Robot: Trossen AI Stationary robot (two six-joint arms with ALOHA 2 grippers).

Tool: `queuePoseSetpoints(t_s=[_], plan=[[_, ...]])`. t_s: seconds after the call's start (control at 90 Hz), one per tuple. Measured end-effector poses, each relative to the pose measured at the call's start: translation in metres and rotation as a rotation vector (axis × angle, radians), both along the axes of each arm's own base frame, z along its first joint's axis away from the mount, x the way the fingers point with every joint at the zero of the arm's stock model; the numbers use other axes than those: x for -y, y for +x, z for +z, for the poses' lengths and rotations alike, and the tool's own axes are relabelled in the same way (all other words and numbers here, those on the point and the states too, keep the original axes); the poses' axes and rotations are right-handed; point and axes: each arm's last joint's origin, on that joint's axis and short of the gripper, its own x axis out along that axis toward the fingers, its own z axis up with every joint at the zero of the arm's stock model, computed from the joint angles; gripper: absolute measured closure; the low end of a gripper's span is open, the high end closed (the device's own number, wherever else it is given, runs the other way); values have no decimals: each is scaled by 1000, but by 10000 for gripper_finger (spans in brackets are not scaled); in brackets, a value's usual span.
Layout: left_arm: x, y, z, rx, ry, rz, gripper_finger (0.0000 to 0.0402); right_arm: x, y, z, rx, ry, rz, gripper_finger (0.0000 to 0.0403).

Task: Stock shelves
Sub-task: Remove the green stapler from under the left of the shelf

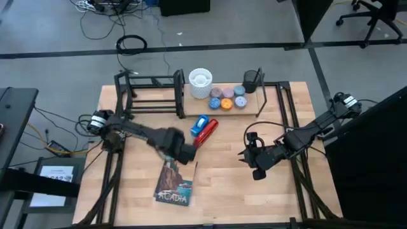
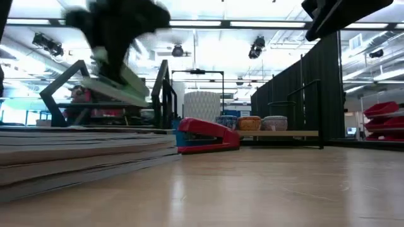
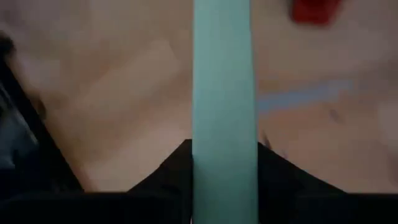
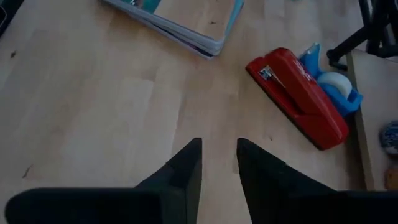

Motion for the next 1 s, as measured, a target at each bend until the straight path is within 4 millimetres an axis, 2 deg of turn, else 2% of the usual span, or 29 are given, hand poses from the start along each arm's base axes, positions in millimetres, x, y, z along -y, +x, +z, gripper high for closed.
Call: queuePoseSetpoints(t_s=[0.144,0.267,0.378,0.456,0.567,0.711,0.833,1.0], plan=[[45,-32,-4,-52,-29,96,308,-1,0,0,4,4,2,328],[58,-60,-18,-65,-6,204,308,-2,1,2,21,14,10,328],[54,-86,-34,26,-28,271,308,-3,3,3,44,16,26,328],[43,-103,-52,102,-54,298,308,-4,4,5,63,19,35,329],[25,-127,-80,109,-51,326,308,-4,6,7,84,36,30,329],[15,-139,-100,120,-60,335,306,-5,6,7,92,59,13,328],[15,-139,-105,124,-75,334,248,0,10,8,101,47,7,328],[15,-138,-105,129,-81,304,161,20,26,11,127,78,37,323]])
